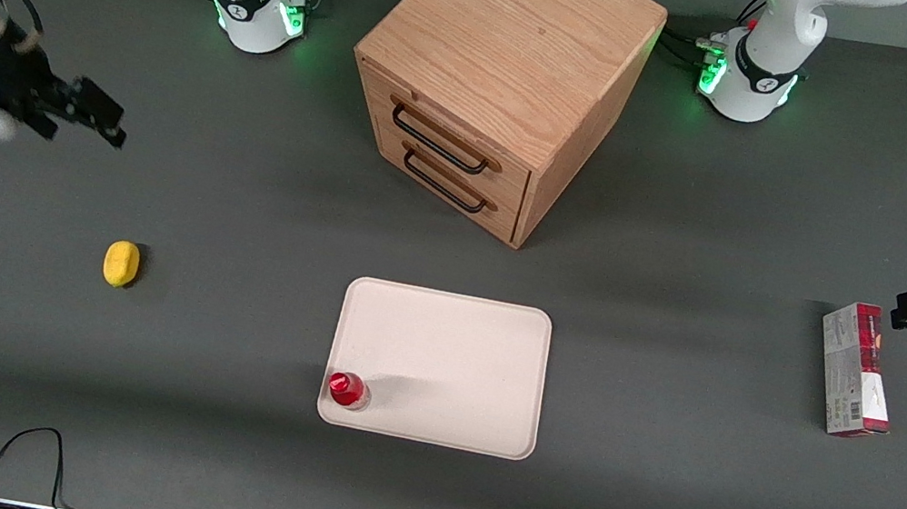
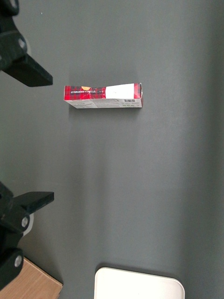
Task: Place coke bottle on tray
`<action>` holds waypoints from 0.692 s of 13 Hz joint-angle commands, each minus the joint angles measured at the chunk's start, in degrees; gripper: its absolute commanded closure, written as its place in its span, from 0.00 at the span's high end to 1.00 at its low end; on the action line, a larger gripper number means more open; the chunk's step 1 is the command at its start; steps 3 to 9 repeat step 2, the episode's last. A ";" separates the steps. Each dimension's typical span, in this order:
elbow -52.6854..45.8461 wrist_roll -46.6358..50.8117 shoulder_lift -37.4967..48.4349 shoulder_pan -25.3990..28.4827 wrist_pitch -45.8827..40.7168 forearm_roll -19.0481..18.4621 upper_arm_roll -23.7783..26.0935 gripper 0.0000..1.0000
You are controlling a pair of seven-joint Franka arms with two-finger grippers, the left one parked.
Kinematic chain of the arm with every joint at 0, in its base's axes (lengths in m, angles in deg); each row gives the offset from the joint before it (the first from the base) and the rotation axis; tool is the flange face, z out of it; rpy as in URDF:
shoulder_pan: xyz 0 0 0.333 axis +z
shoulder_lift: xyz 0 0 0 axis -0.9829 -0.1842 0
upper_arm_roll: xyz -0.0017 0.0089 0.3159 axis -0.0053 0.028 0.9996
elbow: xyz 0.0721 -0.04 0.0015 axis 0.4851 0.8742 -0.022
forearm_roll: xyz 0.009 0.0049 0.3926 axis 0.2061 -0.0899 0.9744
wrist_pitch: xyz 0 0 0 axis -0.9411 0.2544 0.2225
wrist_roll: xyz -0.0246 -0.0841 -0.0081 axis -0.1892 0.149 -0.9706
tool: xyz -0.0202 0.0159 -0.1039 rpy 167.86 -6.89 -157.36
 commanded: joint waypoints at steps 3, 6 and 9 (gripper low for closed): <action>-2.64 -0.21 -1.47 0.36 -2.19 -1.76 -1.09 1.00; -2.64 -0.21 -1.47 0.36 -2.19 -1.76 -1.09 1.00; -2.64 -0.21 -1.47 0.36 -2.19 -1.76 -1.09 1.00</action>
